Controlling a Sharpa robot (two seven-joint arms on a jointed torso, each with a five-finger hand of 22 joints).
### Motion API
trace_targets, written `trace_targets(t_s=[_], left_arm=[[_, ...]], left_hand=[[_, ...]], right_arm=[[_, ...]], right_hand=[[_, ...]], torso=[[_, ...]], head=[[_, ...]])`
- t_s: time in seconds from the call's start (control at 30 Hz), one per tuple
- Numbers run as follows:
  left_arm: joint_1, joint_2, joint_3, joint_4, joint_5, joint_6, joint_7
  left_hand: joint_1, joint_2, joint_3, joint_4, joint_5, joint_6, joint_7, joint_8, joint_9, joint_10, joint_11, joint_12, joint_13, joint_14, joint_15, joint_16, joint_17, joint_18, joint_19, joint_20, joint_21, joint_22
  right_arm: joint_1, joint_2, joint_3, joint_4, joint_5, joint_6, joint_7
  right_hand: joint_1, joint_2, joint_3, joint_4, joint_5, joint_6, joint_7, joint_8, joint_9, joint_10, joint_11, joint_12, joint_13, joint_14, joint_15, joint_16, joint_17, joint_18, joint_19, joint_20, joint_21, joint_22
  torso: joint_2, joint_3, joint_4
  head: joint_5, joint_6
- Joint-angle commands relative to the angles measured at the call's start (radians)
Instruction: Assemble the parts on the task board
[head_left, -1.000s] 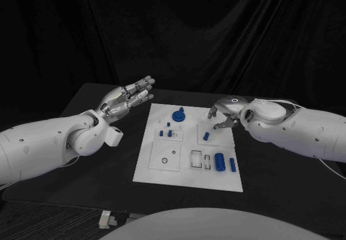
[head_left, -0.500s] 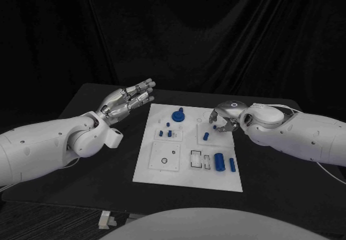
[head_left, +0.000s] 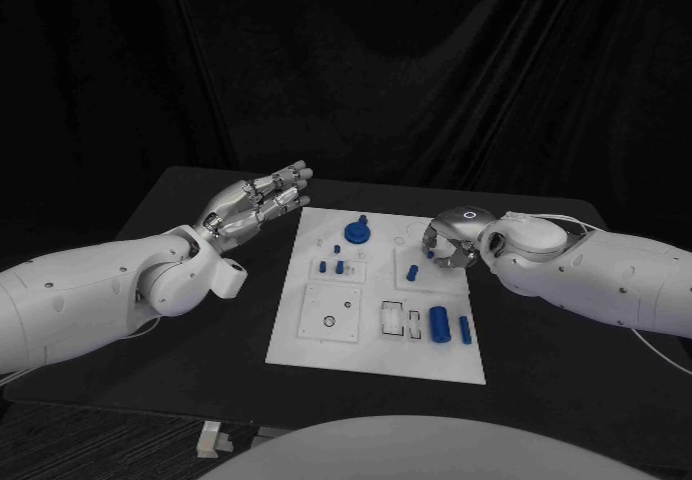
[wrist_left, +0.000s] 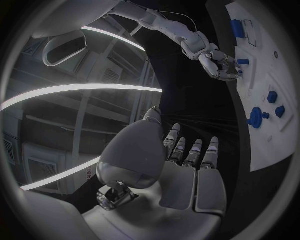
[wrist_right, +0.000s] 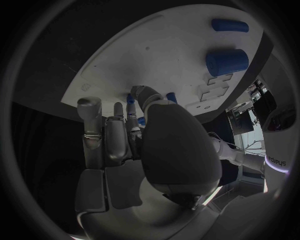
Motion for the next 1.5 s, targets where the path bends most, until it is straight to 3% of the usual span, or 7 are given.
trace_targets(t_s=[0.03,0.2,0.4,0.53,0.77,1.13,1.5], left_arm=[[-0.002,0.003,0.001,0.000,0.008,0.015,0.219],[-0.004,0.005,0.001,-0.002,0.008,0.017,0.214],[-0.006,0.008,0.001,-0.004,0.008,0.019,0.208],[-0.007,0.010,0.001,-0.008,0.008,0.020,0.204],[-0.009,0.014,0.001,-0.013,0.008,0.020,0.197],[-0.014,0.019,0.001,-0.023,0.008,0.023,0.186],[-0.016,0.021,0.001,-0.030,0.008,0.028,0.177]], left_hand=[[0.023,-0.006,-0.030,0.001,0.028,0.006,0.002,-0.003,-0.006,-0.002,0.009,0.020,-0.005,0.010,0.008,0.016,0.014,-0.012,0.012,0.003,0.003,0.019],[0.050,-0.004,-0.030,-0.007,0.062,0.010,0.005,-0.003,-0.006,-0.001,0.012,0.021,-0.005,0.011,0.011,0.019,0.014,-0.022,0.019,0.003,0.005,0.022],[0.060,-0.001,-0.029,-0.009,0.077,0.013,0.007,-0.003,-0.006,-0.001,0.014,0.022,-0.004,0.013,0.013,0.021,0.014,-0.028,0.023,0.003,0.006,0.026],[0.070,0.004,-0.027,-0.011,0.088,0.021,0.010,-0.002,-0.005,0.000,0.017,0.025,-0.004,0.016,0.016,0.026,0.015,-0.034,0.028,0.004,0.008,0.030],[0.086,0.013,-0.021,-0.015,0.097,0.038,0.017,0.001,-0.003,0.003,0.023,0.031,-0.003,0.027,0.023,0.042,0.018,-0.046,0.037,0.004,0.011,0.038],[0.119,0.021,-0.006,-0.031,0.116,0.058,0.027,0.003,-0.002,0.007,0.032,0.039,-0.002,0.039,0.032,0.059,0.021,-0.071,0.051,0.003,0.015,0.043],[0.136,0.025,0.006,-0.042,0.128,0.063,0.030,0.003,-0.001,0.009,0.035,0.041,-0.002,0.046,0.035,0.069,0.022,-0.084,0.059,0.003,0.017,0.046]], right_arm=[[-0.005,0.003,0.001,-0.006,0.002,-0.009,0.008],[-0.009,0.010,0.001,-0.019,0.004,-0.015,0.019],[-0.016,0.021,0.001,-0.042,0.037,-0.030,0.038],[-0.018,0.024,0.001,-0.049,0.047,-0.044,0.051],[-0.019,0.026,0.001,-0.050,0.061,-0.068,0.069],[-0.020,0.025,0.001,-0.048,0.094,-0.087,0.085],[-0.019,0.010,0.001,-0.026,0.096,-0.111,0.085]], right_hand=[[-0.018,0.015,0.038,-0.002,0.009,0.006,0.006,0.024,0.024,0.004,-0.001,0.022,0.018,0.004,-0.011,0.008,0.003,-0.017,-0.006,-0.003,0.008,0.108],[-0.014,0.025,0.060,-0.016,0.008,0.012,0.017,0.035,0.039,0.016,0.002,0.026,0.019,0.002,-0.010,0.006,0.000,-0.017,-0.010,-0.004,0.008,0.107],[-0.013,0.038,0.083,-0.031,0.000,0.021,0.027,0.046,0.054,0.043,0.008,0.026,0.015,0.003,0.000,0.011,0.004,-0.019,-0.011,0.001,0.018,0.109],[-0.032,0.047,0.090,-0.039,-0.082,0.032,0.026,0.061,0.075,0.086,0.006,0.019,0.004,0.001,0.014,0.008,0.000,-0.020,-0.016,0.013,0.021,0.107],[-0.033,0.060,0.100,-0.054,-0.111,0.058,0.023,0.078,0.095,0.144,0.001,0.009,-0.009,-0.015,0.016,-0.026,-0.036,-0.011,-0.034,0.018,-0.018,0.097],[-0.017,0.073,0.106,-0.083,-0.135,0.081,0.024,0.090,0.115,0.200,-0.006,-0.014,-0.026,-0.021,0.011,-0.045,-0.053,-0.007,-0.044,0.016,-0.030,0.094],[-0.011,0.075,0.106,-0.097,-0.135,0.098,0.020,0.096,0.125,0.234,-0.013,-0.027,-0.035,-0.022,0.005,-0.050,-0.059,-0.007,-0.045,0.011,-0.025,0.095]], torso=[[0.000,0.0009,0.0000],[0.000,0.0011,-0.0003],[0.000,0.0009,0.0002],[0.000,0.0008,0.0000],[0.001,0.0010,-0.0003],[-0.001,0.0004,0.0004],[-0.001,-0.0004,0.0004]], head=[[0.001,0.000],[0.004,0.000],[0.002,0.000],[0.003,0.000],[0.004,0.000],[0.005,0.000],[0.015,0.000]])
